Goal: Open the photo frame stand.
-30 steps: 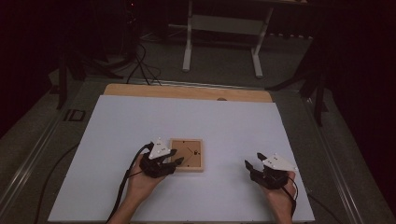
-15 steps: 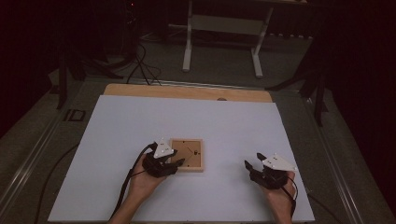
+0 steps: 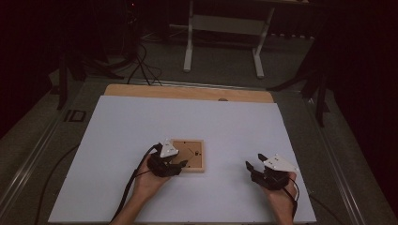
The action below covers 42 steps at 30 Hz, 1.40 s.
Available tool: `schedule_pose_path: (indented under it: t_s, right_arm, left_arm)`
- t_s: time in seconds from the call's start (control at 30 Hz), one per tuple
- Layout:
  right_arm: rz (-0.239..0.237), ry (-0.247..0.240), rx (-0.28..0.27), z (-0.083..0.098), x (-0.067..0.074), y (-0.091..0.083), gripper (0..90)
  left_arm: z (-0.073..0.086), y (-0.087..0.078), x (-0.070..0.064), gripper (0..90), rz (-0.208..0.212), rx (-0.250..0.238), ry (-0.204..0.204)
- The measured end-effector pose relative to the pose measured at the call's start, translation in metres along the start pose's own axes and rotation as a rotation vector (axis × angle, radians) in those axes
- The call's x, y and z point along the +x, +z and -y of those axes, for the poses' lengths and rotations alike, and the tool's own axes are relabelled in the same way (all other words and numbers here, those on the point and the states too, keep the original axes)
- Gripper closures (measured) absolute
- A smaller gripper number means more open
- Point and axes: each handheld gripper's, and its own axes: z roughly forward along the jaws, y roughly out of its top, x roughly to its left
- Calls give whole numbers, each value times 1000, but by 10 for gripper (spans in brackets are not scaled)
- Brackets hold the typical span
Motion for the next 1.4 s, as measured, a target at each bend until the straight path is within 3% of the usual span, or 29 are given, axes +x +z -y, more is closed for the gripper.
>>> schedule_pose_path:
  t_s: [0.1, 0.7, 0.9, 1.13, 1.4]
  right_arm:
    - [1, 0, 0, 0, 0, 0, 420]
    - [-3, 2, -9, 0, 0, -1, 423]
    - [-3, 4, -18, -1, 1, -2, 450]
    - [-55, 43, -46, -3, 3, -4, 544]
    - [-93, 60, -72, -7, 9, -4, 741]
  left_arm:
    - [0, 0, 1, 492, 7, -7, -14]
    - [6, 1, 1, 470, -21, 20, -2]
    - [6, 0, 0, 486, -23, 13, -36]
    - [6, 0, -1, 510, -28, 13, -31]
    - [4, -1, -1, 511, -29, 25, -29]
